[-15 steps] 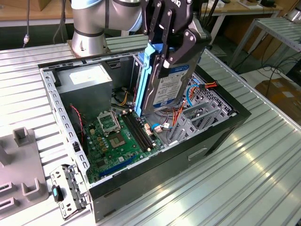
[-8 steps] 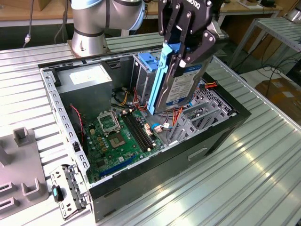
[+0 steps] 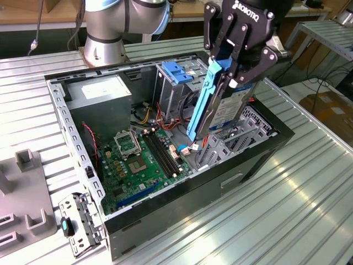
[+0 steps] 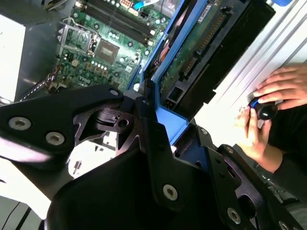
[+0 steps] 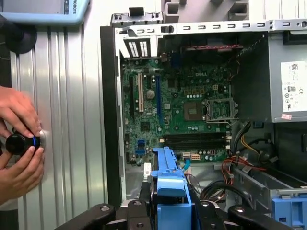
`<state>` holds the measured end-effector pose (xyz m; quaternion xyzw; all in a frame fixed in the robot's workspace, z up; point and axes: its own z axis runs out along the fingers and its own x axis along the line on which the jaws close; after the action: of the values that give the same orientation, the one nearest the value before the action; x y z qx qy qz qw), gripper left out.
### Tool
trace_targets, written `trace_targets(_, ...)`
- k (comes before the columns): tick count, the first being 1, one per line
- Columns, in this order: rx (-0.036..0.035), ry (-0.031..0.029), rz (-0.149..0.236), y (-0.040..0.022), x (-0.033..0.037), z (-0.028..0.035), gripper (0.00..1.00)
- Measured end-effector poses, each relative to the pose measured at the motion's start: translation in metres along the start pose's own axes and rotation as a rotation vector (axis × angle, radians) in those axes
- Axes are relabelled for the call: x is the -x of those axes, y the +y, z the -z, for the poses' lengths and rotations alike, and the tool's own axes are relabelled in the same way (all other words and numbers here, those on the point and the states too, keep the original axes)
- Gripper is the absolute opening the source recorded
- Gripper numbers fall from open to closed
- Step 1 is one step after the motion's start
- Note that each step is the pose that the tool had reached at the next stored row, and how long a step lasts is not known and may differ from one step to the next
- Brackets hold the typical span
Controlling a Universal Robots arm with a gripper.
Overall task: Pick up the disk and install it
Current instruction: 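Insert the disk into the insertion slot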
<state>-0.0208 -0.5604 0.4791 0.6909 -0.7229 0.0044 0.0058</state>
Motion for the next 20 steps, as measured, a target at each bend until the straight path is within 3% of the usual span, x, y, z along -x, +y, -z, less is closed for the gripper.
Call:
trace_targets(7, 0.0, -0.0001, 0.0, -0.0304, -0.005, -0.0024, 0.37)
trace_targets(14, 0.0, 0.0001, 0.0, -0.0586, -0.0039, -0.0081, 0.37)
trace_targets(20, 0.0, 0.0, 0.0, -0.0595, -0.0039, -0.0085, 0.37)
